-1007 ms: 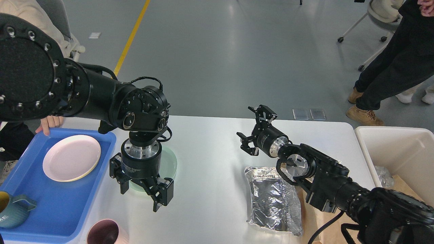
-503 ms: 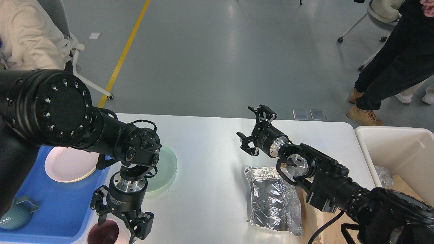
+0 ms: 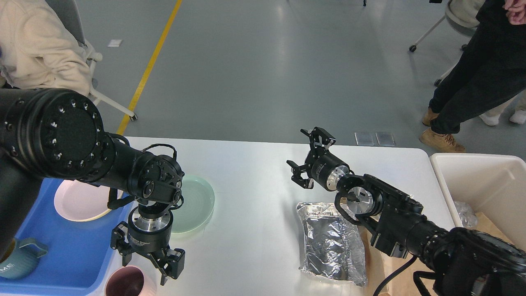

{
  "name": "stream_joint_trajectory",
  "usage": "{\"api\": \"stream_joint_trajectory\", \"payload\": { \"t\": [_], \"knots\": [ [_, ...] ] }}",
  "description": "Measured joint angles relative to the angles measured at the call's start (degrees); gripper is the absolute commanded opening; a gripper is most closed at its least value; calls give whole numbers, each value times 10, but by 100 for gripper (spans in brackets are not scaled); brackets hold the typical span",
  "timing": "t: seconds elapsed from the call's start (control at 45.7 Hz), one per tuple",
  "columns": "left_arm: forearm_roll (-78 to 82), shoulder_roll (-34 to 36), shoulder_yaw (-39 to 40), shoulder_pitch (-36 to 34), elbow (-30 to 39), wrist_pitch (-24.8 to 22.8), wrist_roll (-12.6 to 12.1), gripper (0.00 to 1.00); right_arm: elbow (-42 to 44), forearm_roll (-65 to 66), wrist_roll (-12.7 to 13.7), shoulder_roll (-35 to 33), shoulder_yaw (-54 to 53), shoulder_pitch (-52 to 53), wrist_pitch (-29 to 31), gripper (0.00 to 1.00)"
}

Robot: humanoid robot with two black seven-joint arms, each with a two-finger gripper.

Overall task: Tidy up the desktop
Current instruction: 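Move the left gripper down toward the dark purple mug, then grasp the dark purple mug with the left gripper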

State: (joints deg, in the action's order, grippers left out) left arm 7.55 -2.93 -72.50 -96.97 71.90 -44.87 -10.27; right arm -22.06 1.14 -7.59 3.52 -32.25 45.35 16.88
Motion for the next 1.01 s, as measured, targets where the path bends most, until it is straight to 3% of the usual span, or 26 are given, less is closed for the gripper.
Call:
{"api": "stream_joint_trajectory", "payload": {
  "t": [0.153, 0.285, 0.635, 0.832, 1.007],
  "knots": [
    [-14, 0, 2, 8, -1, 31, 8, 95, 0, 0, 0, 0, 0, 0, 0, 100],
    [-53, 11, -3, 1, 3, 32, 22, 95, 0, 0, 0, 0, 0, 0, 0, 100],
    [-201, 34, -53, -23, 19, 27, 29, 94, 0, 0, 0, 0, 0, 0, 0, 100],
    [-252, 42, -94, -27, 36, 28, 57, 94, 1, 0, 0, 0, 0, 0, 0, 100],
    [-260, 47, -105, 2, 36, 72, 71, 94, 1, 0, 0, 0, 0, 0, 0, 100]
  ]
}}
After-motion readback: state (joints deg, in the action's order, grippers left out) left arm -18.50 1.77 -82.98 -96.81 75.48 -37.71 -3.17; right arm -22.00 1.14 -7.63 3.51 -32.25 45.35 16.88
